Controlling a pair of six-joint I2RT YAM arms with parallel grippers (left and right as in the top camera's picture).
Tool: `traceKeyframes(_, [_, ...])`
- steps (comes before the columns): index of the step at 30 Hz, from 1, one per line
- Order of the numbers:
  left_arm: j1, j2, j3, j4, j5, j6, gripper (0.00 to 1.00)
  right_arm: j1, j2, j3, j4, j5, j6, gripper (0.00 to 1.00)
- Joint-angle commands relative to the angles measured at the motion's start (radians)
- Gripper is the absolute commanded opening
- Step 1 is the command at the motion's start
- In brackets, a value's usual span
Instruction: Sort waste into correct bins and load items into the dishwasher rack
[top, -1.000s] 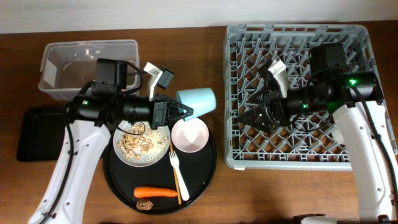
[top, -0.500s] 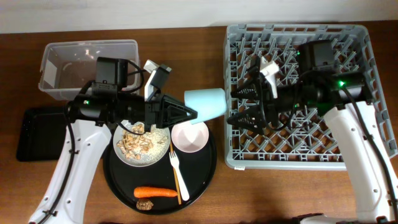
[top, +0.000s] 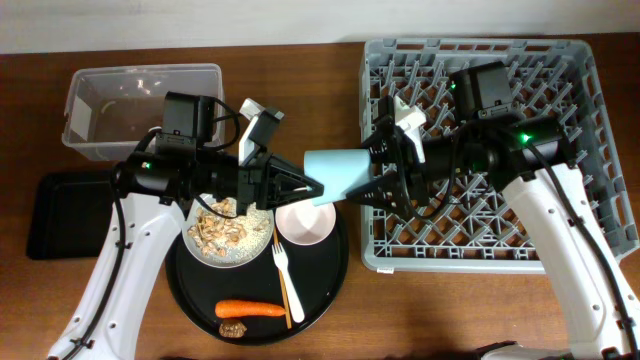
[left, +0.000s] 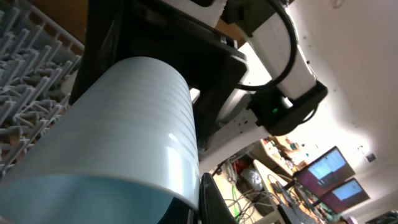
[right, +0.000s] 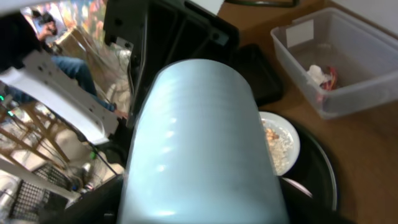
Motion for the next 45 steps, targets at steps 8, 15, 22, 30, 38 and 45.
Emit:
traceKeyframes(8, [0.000, 0.005, 0.000, 0.019, -0.045, 0.013, 0.02, 0.027, -0.003, 0.006, -0.009, -0.065, 0.000, 0.52])
traceKeyframes(15, [0.000, 0.005, 0.000, 0.017, -0.142, 0.013, 0.64, 0.025, -0.003, 0.006, -0.009, -0.049, 0.003, 0.49])
traceKeyframes(22, [0.003, 0.005, 0.000, -0.060, -0.596, 0.013, 0.70, 0.007, -0.003, 0.007, -0.009, 0.273, 0.192, 0.46])
traceKeyframes(30, [0.003, 0.005, 0.000, -0.167, -0.939, 0.014, 0.72, -0.136, -0.003, 0.009, -0.033, 0.578, 0.394, 0.47])
traceKeyframes(38, [0.003, 0.005, 0.000, -0.179, -0.966, 0.013, 0.72, -0.419, -0.003, 0.009, -0.080, 0.884, 0.614, 0.47])
traceKeyframes(45, [0.003, 0.005, 0.000, -0.183, -0.965, 0.013, 0.72, -0.601, -0.003, 0.009, -0.100, 1.034, 0.669, 0.47])
